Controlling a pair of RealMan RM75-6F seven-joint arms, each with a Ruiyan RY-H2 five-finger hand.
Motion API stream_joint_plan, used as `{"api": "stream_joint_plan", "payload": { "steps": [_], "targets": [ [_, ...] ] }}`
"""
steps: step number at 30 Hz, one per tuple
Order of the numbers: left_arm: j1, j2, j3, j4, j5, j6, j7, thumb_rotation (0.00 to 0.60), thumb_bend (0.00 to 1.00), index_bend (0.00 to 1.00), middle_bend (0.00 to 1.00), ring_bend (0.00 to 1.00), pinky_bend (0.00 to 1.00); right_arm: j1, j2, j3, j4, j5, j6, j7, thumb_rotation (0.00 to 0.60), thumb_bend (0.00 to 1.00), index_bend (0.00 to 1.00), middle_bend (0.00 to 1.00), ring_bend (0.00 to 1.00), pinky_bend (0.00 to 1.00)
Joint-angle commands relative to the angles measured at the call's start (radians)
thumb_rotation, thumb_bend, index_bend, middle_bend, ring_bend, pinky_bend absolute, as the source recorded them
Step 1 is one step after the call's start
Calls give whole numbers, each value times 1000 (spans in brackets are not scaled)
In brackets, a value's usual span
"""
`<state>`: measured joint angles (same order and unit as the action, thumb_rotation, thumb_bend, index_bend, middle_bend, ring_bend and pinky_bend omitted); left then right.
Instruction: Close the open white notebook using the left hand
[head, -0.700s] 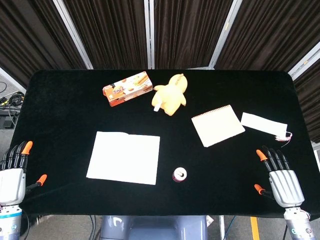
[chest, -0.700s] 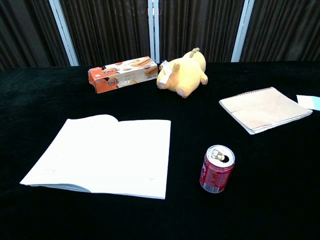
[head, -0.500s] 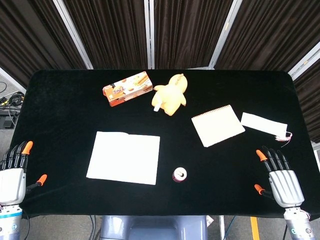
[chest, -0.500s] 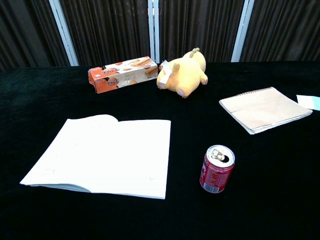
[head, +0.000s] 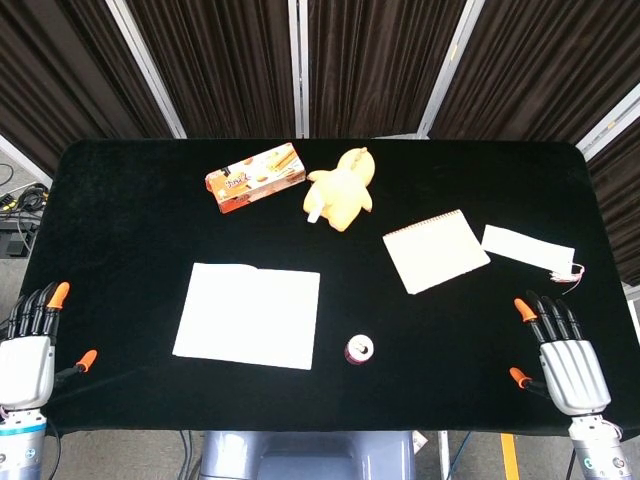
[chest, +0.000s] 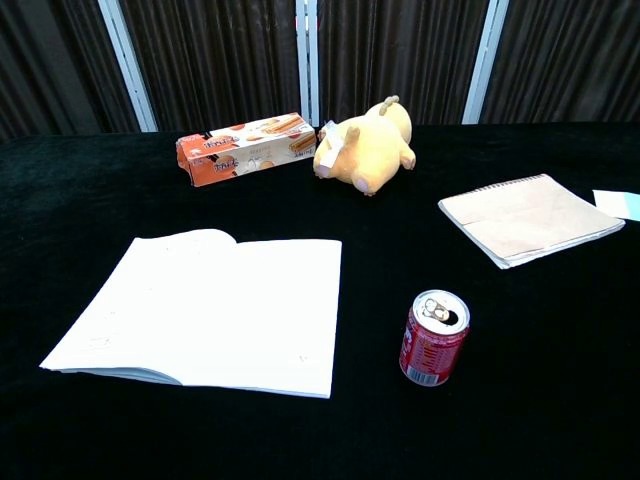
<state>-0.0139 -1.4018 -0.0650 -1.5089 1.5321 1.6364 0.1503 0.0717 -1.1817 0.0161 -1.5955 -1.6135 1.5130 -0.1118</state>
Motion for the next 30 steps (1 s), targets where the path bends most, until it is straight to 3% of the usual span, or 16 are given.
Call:
{"api": "stream_joint_plan", "payload": {
  "steps": [1, 13, 30],
  "targets": [
    [-2, -2, 4, 0, 7, -2, 9, 600, 100, 0, 0, 0, 0, -1, 2, 0, -1, 0, 3, 3, 600, 13, 0, 0, 0, 0],
    [-45, -41, 45, 13, 48, -87, 117, 600, 103, 0, 0, 0, 0, -1, 8, -1, -7, -1, 3, 13, 600, 12, 0, 0, 0, 0],
    [-150, -204, 58, 68, 29, -279, 371, 600, 193, 0, 0, 0, 0, -4, 17, -1, -11, 3, 3, 35, 600, 12, 0, 0, 0, 0]
  ]
}}
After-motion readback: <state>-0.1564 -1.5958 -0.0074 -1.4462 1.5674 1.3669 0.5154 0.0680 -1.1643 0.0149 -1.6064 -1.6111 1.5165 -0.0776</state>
